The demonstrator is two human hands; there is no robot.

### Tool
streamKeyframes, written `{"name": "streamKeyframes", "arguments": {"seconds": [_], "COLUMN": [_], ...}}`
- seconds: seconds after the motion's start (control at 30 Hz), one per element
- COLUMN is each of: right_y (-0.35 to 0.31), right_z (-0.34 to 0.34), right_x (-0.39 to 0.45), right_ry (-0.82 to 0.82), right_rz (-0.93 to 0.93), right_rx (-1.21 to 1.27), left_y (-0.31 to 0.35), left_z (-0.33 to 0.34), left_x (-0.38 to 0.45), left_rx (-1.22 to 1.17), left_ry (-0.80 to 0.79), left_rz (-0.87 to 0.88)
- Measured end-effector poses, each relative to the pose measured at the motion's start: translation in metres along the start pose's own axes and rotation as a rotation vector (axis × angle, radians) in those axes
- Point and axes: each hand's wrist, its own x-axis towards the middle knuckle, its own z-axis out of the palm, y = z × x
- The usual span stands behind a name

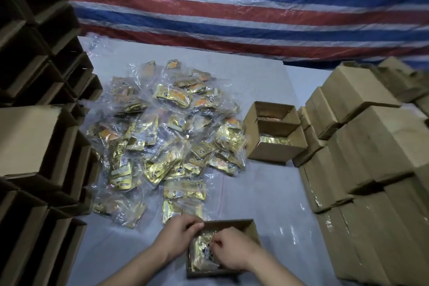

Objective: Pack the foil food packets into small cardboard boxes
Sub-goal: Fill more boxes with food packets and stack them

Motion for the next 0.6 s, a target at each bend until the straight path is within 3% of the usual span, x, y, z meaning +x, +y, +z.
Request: {"name": "streamKeyframes", "arguments": {"seconds": [0.2, 0.3, 0.37, 0.47, 0.6], "right_y": [0.054, 0.085, 0.102, 0.129, 0.157], "right_z": [-0.005, -0.011, -0.016, -0.027, -0.046], "right_x": [-0.026, -0.040, -0.049, -0.048, -0.035], "right_ry": [0.308, 0.620, 0.784, 0.823, 0.742], "right_rz": [0.078, 0.041, 0.123, 0.338, 0.487], "right_rx": [-0.075, -0.177, -0.165, -0.049, 0.290], "left_y": [0.031, 0.052, 0.067, 0.089, 0.113], "left_z": [0.031, 0.044, 0.051, 0.061, 0.076], "left_x": [0.024, 0.041, 0.055, 0.078, 0.107], "left_rx": [0.037, 0.022, 0.017, 0.011, 0.005], "left_ry": [-0.026, -0.033, -0.051, -0.057, -0.023], "left_rz": [0.028, 0.038, 0.040, 0.033, 0.012]}}
